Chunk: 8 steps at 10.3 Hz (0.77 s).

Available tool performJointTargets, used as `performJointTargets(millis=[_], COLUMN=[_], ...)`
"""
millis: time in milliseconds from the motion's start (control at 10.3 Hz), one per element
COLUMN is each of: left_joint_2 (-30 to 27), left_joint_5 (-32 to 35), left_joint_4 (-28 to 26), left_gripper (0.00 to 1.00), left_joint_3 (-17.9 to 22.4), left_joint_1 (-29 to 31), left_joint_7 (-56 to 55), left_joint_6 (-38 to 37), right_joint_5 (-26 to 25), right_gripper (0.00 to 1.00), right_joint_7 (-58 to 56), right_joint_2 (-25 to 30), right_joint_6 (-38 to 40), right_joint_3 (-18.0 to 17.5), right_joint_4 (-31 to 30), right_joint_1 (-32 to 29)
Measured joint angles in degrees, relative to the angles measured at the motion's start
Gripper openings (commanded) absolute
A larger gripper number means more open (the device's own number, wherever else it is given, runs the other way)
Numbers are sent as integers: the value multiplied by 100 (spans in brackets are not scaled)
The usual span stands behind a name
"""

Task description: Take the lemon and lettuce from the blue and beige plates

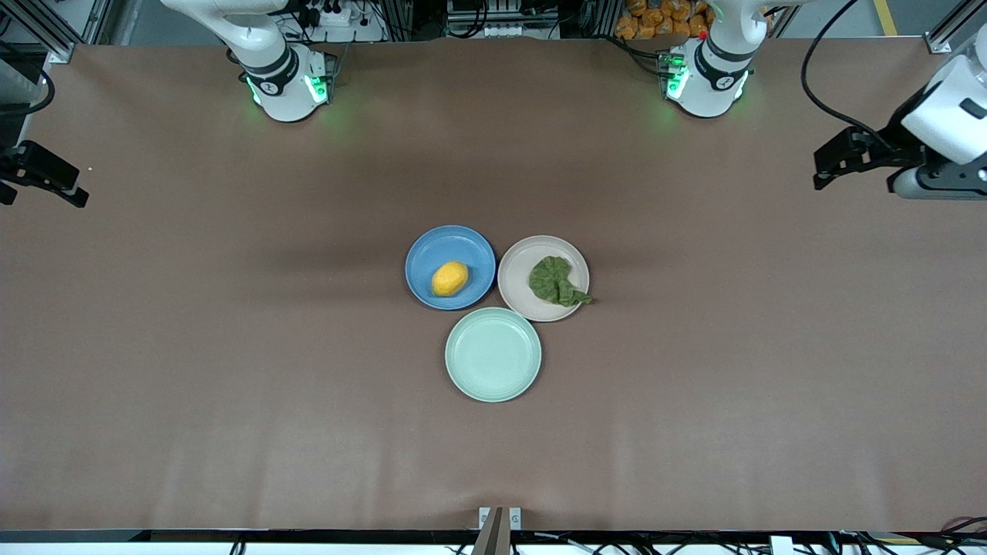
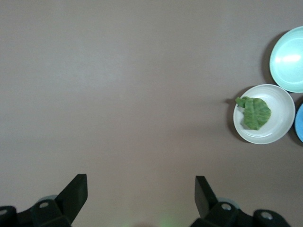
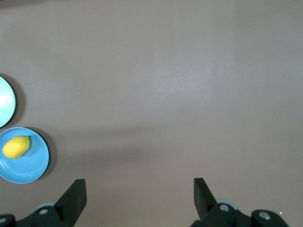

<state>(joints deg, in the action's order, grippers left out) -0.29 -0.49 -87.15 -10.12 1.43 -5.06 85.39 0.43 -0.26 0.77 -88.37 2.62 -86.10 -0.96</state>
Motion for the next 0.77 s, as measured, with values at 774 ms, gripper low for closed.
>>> performJointTargets(millis=[774], left_joint_2=[1007], left_joint_5=[-62], left_joint_4=[-577], left_gripper=[100], left_joint_3=[-1197], left_joint_1=[-228], left_joint_7=[-2451], left_joint_6=[827], right_joint_5=[240], right_gripper=[100], right_joint_7=[425], right_joint_2=[-84], right_joint_6=[-711], right_joint_3=[-82], right_joint_4=[-918], right_joint_1=[121])
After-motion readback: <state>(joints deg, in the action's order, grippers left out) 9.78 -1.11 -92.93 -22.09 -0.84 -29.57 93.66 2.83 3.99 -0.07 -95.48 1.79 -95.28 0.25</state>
